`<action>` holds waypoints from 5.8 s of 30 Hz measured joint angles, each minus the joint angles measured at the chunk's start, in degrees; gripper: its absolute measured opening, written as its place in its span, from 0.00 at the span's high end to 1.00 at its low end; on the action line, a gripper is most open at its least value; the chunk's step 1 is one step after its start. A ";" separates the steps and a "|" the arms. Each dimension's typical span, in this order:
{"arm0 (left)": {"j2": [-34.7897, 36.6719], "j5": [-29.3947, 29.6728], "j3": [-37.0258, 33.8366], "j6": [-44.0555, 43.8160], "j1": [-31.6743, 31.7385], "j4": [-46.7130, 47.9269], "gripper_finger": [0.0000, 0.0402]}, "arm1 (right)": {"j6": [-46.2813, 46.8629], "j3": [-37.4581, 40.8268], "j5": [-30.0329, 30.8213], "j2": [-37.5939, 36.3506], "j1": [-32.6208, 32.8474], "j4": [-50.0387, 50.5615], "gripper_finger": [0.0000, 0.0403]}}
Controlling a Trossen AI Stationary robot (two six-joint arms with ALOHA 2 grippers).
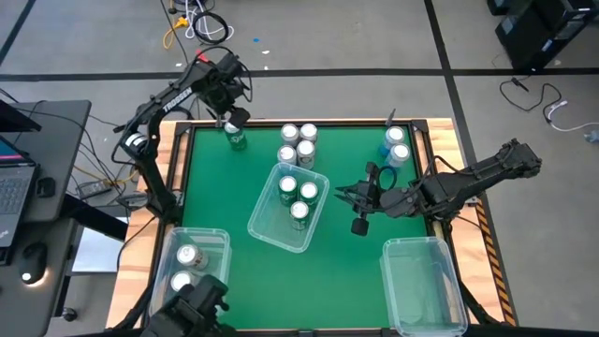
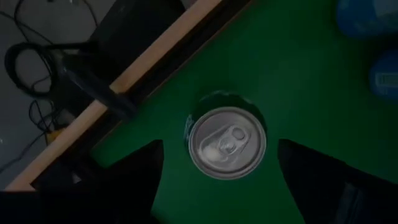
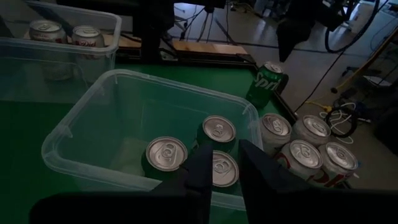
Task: Sort soda cans
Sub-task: Put the green soda can into the top transparent bin
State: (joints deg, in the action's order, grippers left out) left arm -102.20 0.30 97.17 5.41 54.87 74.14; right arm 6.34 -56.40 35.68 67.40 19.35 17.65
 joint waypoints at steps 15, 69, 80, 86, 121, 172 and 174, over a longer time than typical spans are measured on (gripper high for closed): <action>-5.07 0.74 -0.02 -1.61 -0.26 3.12 0.21 | 0.01 0.00 -1.25 0.00 0.00 0.02 0.84; -4.99 4.96 -5.13 -2.56 -3.14 -0.13 0.24 | -0.05 0.00 -1.36 0.00 0.00 -0.04 0.69; -4.94 4.53 7.15 -0.81 -5.53 2.18 0.68 | -0.05 0.00 -1.36 0.00 0.00 -0.04 0.69; -4.80 4.07 13.63 -1.09 -5.94 3.46 0.98 | -0.05 0.00 -1.36 -0.02 0.01 -0.04 0.69; -4.53 -6.81 -6.50 1.43 -18.32 -10.80 0.98 | -0.12 0.00 -4.12 -0.02 0.02 -1.41 0.69; -7.50 -4.59 -16.63 -1.10 -18.02 -25.31 0.39 | -0.33 0.02 -4.28 -0.02 -0.04 -1.36 0.68; -7.68 -6.23 -16.54 -1.08 -17.99 -24.55 0.39 | -0.36 0.02 -4.28 -0.02 -0.04 -1.33 0.68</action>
State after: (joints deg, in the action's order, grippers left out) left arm -109.88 -5.92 80.63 4.33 36.88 49.59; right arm 5.97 -56.38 31.40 67.37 19.31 16.32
